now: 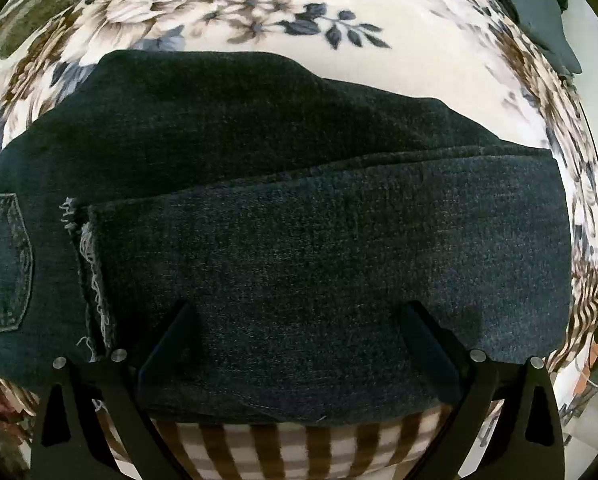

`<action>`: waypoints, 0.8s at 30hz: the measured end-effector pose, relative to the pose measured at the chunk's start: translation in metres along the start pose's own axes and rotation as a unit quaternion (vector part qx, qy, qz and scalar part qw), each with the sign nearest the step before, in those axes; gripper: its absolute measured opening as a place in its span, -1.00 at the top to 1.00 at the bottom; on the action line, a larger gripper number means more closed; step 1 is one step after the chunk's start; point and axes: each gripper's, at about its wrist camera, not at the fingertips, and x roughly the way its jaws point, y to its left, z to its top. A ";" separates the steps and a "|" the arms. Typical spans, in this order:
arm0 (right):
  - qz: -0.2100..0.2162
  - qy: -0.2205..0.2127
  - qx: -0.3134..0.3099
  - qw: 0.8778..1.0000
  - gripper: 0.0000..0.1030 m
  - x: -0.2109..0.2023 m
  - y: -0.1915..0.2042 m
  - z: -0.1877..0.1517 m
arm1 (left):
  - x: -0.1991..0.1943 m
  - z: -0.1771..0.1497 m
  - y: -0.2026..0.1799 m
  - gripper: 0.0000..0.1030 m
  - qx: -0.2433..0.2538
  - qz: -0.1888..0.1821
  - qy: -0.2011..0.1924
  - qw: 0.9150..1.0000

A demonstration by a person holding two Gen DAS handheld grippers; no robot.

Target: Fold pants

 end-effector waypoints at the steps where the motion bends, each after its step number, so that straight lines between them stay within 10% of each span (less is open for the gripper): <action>1: -0.001 0.001 0.001 1.000 -1.00 0.000 0.000 0.000 | 0.001 0.001 0.007 0.30 -0.013 -0.010 -0.003 1.000; 11: 0.020 -0.041 0.015 0.999 -1.00 -0.029 -0.028 -0.003 | -0.068 -0.029 -0.114 0.57 0.163 -0.021 -0.071 0.984; 24: 0.083 -0.052 0.065 0.993 -1.00 -0.049 -0.184 0.007 | -0.066 -0.204 -0.317 0.61 0.375 -0.018 -0.033 0.926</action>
